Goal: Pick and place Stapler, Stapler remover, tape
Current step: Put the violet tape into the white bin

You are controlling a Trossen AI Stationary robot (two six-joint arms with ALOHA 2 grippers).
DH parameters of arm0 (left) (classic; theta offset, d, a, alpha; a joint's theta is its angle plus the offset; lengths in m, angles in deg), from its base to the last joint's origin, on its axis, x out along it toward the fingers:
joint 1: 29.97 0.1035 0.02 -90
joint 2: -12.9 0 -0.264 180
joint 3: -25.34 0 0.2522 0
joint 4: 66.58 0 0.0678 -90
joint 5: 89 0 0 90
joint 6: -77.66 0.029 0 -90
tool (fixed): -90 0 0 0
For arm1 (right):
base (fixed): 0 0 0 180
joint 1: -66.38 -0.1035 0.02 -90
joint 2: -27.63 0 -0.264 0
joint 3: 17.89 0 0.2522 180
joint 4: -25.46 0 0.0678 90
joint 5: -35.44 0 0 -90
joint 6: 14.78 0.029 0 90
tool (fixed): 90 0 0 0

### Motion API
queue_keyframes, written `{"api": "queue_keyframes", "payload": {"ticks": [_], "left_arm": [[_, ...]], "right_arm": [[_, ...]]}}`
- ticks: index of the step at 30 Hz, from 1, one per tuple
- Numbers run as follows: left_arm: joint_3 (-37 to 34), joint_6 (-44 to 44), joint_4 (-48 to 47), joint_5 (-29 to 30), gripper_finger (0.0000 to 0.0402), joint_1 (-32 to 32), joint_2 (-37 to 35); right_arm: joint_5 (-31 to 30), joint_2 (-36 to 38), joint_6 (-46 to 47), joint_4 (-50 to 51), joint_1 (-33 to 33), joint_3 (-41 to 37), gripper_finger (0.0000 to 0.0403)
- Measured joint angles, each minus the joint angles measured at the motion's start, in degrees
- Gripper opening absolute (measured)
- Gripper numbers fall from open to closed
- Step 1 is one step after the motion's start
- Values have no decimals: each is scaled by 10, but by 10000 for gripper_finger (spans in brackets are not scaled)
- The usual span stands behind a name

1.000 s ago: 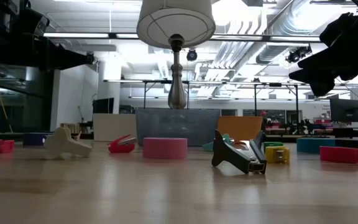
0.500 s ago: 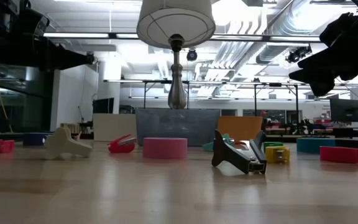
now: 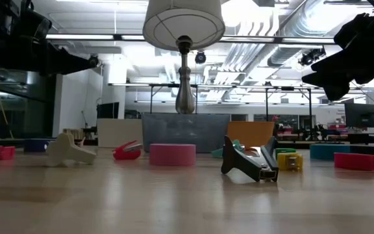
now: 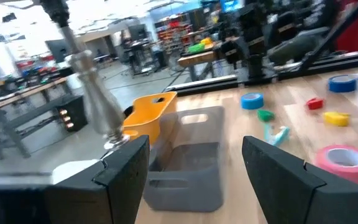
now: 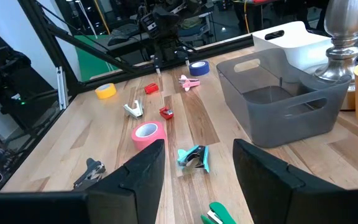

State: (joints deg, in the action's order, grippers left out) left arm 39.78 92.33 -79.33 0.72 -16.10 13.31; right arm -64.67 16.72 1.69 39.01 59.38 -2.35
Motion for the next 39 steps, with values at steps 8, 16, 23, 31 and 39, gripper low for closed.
{"api": "queue_keyframes", "payload": {"ticks": [8, 16, 23, 31, 39], "left_arm": [[72, 5, -122, -4, 254, 0, 17], [158, -4, -250, -2, 254, 0, 66], [196, -88, -298, -2, 254, 0, 118], [211, -216, -331, 12, 264, 0, 238], [314, -332, -434, 2, 259, 0, 441]], "right_arm": [[0, 0, 0, 0, 0, 0, 181], [0, 0, 0, 0, 0, 0, 181], [0, 0, 0, 0, 0, 0, 181], [0, 0, 0, 0, 0, 0, 181], [0, 0, 0, 0, 0, 0, 181]]}}
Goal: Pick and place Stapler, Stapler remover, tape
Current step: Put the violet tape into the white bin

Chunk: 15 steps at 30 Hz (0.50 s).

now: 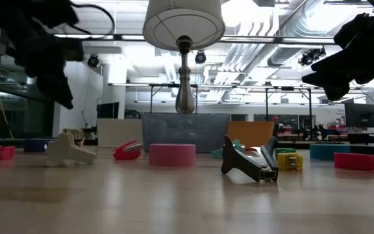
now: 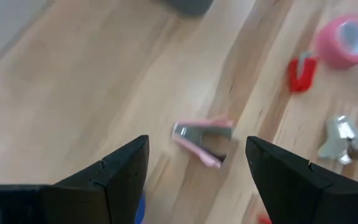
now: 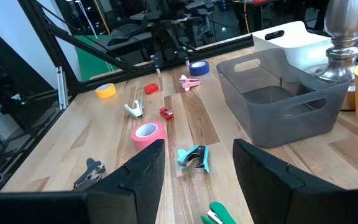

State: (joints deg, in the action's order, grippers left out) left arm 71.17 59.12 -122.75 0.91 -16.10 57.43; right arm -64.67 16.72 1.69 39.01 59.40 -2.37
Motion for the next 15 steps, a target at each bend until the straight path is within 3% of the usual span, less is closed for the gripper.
{"api": "queue_keyframes", "payload": {"ticks": [7, 15], "left_arm": [[100, -28, -115, 2, 239, 0, 154], [113, -46, -134, -20, 237, 0, 243]], "right_arm": [[0, 0, 0, 0, 0, 0, 181], [0, 0, 0, 0, 0, 0, 181]]}}
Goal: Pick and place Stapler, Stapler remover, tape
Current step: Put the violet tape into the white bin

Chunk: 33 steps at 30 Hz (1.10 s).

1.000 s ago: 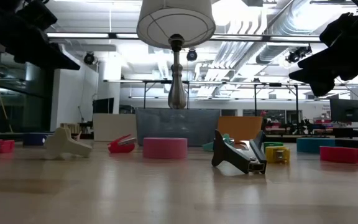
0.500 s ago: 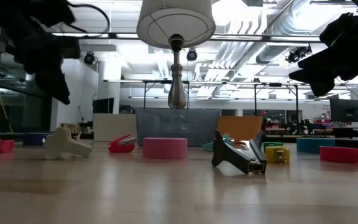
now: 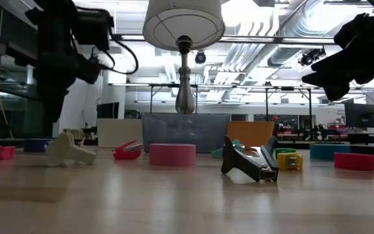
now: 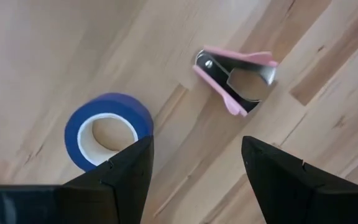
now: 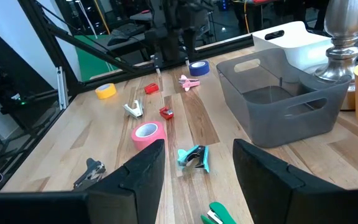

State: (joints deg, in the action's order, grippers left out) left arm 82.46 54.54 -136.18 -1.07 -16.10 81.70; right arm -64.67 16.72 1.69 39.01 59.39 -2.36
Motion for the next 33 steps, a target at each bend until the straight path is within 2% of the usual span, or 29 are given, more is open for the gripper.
{"api": "queue_keyframes", "payload": {"ticks": [11, 19, 26, 33], "left_arm": [[-3, -4, -33, 47, 237, 0, 15], [-42, -28, -24, 55, 237, 0, 24], [-64, -9, 37, 56, 237, 0, 26], [-78, 36, 57, 55, 237, 0, 64]], "right_arm": [[0, 0, 0, 0, 0, 0, 181], [0, 0, 0, 0, 0, 0, 181], [0, 0, 0, 0, 0, 0, 181], [0, 0, 0, 0, 0, 0, 181]]}}
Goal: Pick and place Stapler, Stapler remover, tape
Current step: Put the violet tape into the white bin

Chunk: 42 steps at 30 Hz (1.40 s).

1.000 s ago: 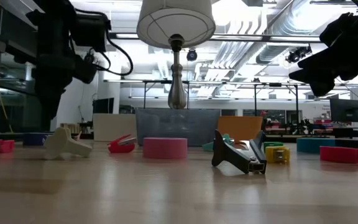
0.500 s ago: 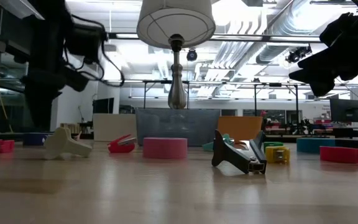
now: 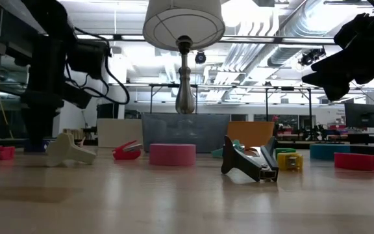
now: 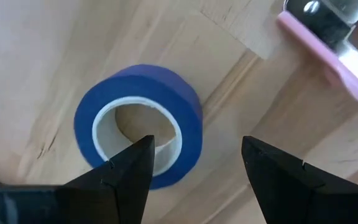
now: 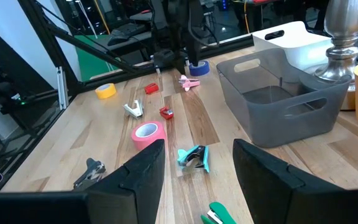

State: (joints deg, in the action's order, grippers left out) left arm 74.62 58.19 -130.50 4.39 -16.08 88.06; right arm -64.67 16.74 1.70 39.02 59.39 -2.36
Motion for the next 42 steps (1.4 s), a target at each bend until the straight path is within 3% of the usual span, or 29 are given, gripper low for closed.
{"api": "queue_keyframes", "payload": {"ticks": [18, 29, 42], "left_arm": [[1, 77, 24, -17, 228, 9, 39], [0, 94, 23, -31, 128, 30, 55], [5, 126, 18, -32, 41, 30, 56]], "right_arm": [[0, 0, 0, 0, 0, 0, 181], [0, 0, 0, 0, 0, 0, 181], [0, 0, 0, 0, 0, 0, 181]]}}
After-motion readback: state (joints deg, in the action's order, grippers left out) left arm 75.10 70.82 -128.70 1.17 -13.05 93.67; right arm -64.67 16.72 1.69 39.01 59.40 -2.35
